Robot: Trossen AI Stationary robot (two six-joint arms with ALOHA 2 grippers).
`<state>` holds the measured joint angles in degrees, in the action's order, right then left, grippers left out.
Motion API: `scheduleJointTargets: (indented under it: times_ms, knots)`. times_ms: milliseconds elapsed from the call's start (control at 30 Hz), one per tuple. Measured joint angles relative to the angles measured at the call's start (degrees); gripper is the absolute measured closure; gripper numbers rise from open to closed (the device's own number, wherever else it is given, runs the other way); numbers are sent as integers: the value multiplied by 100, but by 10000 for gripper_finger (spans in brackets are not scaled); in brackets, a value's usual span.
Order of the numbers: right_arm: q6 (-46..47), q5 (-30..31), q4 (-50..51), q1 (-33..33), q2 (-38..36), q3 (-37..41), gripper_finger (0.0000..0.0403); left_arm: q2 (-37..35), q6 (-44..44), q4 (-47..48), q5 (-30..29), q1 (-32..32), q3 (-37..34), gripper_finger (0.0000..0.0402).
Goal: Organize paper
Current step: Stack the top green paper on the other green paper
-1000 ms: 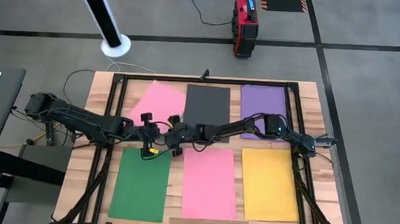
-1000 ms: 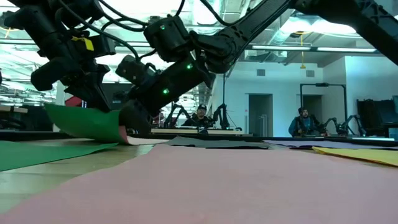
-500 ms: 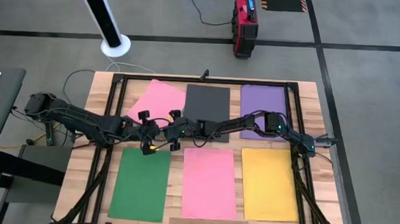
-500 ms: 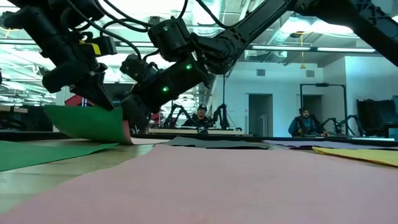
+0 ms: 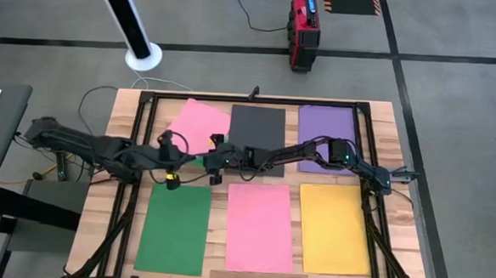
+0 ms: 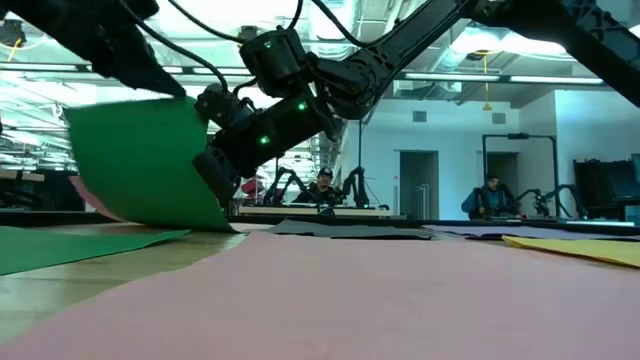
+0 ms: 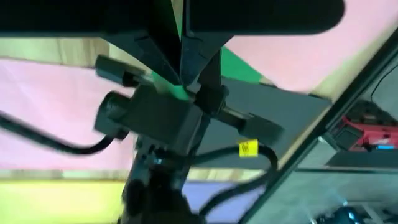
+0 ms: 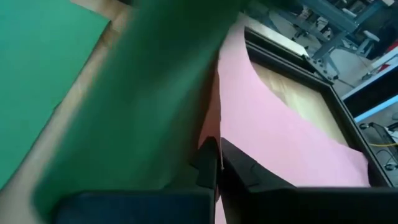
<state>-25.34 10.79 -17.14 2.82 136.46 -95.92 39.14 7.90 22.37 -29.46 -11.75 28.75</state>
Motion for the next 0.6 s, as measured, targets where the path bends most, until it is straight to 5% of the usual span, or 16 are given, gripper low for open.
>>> scheduleJointTargets:
  times_ms: [333, 600]
  knots:
    - [-20, 0, 12, 6, -1, -205, 403, -941, 23, 688, 58, -43, 28, 401]
    - [-15, 2, 210, 116, 0, -414, 403, -808, 49, 1267, 64, -400, 784, 401]
